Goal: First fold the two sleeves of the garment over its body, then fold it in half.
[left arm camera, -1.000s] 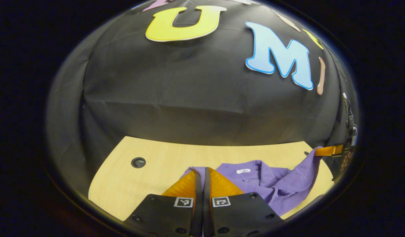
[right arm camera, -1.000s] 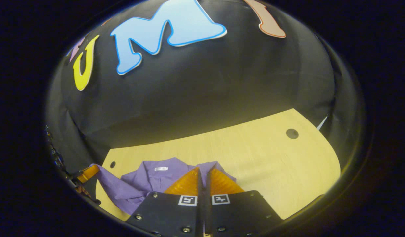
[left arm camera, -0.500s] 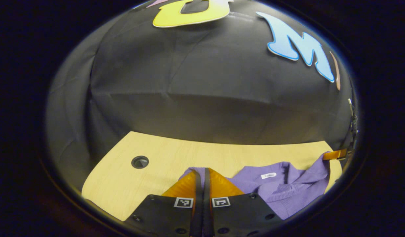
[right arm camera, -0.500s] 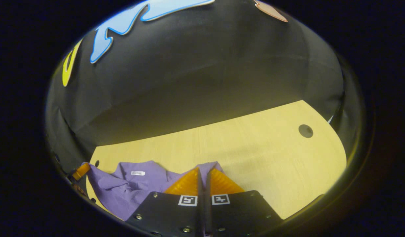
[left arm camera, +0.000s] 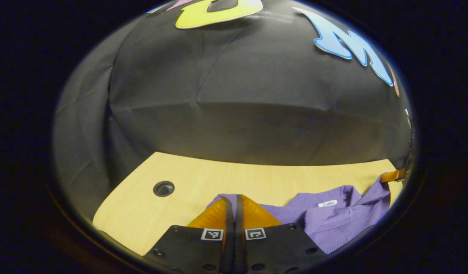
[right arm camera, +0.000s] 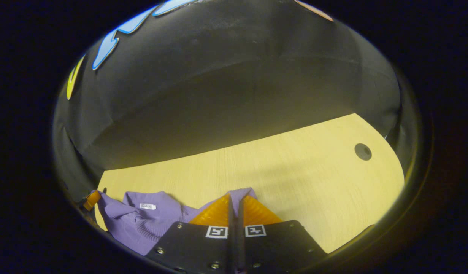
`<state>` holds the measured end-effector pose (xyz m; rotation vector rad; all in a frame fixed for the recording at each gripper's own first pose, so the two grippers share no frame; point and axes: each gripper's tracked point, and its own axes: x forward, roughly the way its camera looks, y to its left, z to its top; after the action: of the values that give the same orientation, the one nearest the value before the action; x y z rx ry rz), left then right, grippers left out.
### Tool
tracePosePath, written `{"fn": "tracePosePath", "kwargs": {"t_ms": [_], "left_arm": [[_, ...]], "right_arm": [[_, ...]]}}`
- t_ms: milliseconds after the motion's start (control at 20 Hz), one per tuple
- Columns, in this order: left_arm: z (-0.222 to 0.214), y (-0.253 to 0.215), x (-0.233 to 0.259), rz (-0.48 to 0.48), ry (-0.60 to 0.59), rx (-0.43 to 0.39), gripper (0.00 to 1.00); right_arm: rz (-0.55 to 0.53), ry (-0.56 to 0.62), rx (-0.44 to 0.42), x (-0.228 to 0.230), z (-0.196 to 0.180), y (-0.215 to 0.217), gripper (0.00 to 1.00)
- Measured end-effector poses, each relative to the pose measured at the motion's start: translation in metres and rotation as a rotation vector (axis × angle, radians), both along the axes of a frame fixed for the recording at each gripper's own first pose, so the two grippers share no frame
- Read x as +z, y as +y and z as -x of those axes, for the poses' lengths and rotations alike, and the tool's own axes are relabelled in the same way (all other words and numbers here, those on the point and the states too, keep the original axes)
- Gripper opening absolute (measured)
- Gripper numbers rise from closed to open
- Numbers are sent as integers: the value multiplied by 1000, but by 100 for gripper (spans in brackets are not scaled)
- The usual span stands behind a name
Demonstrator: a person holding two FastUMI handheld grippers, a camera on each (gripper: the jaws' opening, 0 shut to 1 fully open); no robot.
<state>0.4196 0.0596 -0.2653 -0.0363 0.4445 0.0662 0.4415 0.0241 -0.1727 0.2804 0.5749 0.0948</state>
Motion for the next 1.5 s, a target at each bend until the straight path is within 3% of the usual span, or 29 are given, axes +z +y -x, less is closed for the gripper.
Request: {"fn": "tracePosePath", "kwargs": {"t_ms": [400,600,650,800,850,950,1050,1100,1200,1300,1400,1500], "left_arm": [[-1,-7,3,-28,-16,20,10],[9,-17,17,0,-12,12,17],[14,-24,20,19,-7,-2,21],[28,-38,43,43,-32,-21,56],[33,-42,55,43,-54,-26,67],[48,-51,79,32,-88,-33,81],[63,-57,103,29,-117,-27,86],[72,-61,115,36,-129,-23,86],[91,-66,139,51,-158,-13,92],[109,-64,167,51,-203,3,91],[128,-63,188,41,-245,11,92],[147,-63,202,21,-268,8,92]], "right_arm": [[117,-47,-8,10,-1,-1,11],[145,-98,-20,38,9,-9,33],[150,-108,-17,46,13,-10,40],[154,-155,0,72,30,-8,49],[159,-174,6,82,39,-9,57],[162,-214,15,103,57,-8,65],[145,-243,17,124,73,-9,78],[134,-264,18,136,83,-8,79],[139,-314,23,156,99,-14,94],[158,-369,25,178,119,-18,96],[178,-420,33,196,139,-17,92],[198,-473,40,212,161,-14,96]]}}
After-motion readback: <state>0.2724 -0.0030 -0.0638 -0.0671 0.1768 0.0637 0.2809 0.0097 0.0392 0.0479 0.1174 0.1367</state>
